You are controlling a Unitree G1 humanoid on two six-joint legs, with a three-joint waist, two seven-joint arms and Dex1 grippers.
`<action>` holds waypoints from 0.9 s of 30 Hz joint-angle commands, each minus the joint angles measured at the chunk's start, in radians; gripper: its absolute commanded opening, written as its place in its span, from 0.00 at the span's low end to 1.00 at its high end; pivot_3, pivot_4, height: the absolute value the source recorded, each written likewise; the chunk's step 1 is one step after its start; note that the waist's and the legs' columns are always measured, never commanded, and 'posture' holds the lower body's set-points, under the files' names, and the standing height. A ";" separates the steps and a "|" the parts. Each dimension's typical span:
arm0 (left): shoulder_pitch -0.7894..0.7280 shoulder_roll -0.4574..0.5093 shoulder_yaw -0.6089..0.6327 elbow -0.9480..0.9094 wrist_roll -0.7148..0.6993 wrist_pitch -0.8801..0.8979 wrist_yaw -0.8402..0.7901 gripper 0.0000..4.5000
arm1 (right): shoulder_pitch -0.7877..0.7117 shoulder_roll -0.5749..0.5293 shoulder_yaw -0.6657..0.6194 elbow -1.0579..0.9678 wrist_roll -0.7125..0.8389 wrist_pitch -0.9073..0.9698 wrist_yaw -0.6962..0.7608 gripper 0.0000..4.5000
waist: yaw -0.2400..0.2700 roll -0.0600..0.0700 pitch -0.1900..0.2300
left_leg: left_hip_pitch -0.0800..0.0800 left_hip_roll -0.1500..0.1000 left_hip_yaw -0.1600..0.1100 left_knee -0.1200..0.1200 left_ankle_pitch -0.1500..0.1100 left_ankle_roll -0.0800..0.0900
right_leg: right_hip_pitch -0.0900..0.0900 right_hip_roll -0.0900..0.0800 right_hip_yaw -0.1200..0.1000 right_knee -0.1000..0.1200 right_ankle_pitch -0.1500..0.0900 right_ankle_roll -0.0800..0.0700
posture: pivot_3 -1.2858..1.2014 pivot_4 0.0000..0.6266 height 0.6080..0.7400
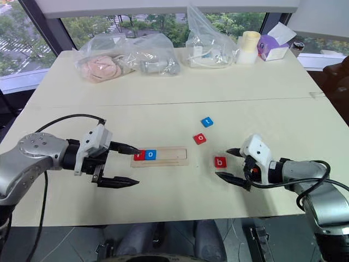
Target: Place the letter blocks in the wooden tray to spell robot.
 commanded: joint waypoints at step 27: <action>0.194 0.097 0.233 0.063 0.036 -0.046 0.058 1.00 | -0.475 0.127 0.283 0.227 -0.092 -0.128 0.072 0.25 | -0.009 0.001 0.001 | 0.001 0.002 0.000 -0.001 0.000 0.000 | -0.003 0.003 0.002 0.003 0.001 -0.002 | 0.52 0.24 1.00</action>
